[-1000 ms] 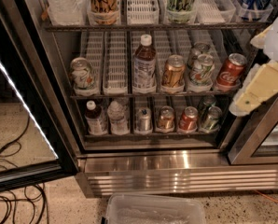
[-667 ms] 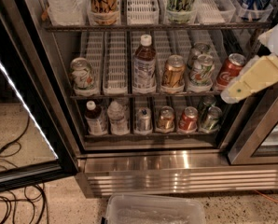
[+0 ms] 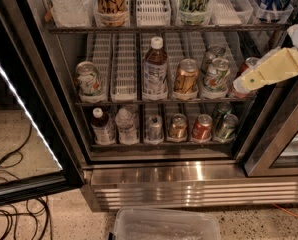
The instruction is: Pick pepsi can from top shelf of fridge
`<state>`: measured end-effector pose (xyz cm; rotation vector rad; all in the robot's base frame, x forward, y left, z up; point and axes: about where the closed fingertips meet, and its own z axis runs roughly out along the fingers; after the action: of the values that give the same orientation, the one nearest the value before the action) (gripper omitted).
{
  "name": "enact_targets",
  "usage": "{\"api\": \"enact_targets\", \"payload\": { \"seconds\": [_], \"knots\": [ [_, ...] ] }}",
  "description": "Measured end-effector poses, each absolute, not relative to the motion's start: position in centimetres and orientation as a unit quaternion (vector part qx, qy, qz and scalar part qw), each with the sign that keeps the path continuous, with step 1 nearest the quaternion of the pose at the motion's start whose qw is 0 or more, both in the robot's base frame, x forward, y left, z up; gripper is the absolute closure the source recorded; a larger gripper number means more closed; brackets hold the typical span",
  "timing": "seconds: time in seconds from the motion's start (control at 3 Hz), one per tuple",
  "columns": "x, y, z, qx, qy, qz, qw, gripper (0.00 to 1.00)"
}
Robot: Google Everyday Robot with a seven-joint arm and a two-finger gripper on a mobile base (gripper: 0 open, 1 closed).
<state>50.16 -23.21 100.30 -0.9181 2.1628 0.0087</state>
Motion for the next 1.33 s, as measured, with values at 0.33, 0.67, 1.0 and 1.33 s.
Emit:
{"api": "enact_targets", "payload": {
  "seconds": [0.33, 0.67, 1.0, 1.33],
  "knots": [
    [50.2, -23.2, 100.3, -0.36, 0.849, 0.003, 0.386, 0.0],
    [50.5, -23.2, 100.4, -0.345, 0.849, 0.007, 0.399, 0.0],
    [51.7, -24.0, 100.7, -0.293, 0.851, 0.006, 0.437, 0.0],
    [53.3, -25.4, 102.2, -0.241, 0.838, 0.0, 0.489, 0.0]
  ]
}}
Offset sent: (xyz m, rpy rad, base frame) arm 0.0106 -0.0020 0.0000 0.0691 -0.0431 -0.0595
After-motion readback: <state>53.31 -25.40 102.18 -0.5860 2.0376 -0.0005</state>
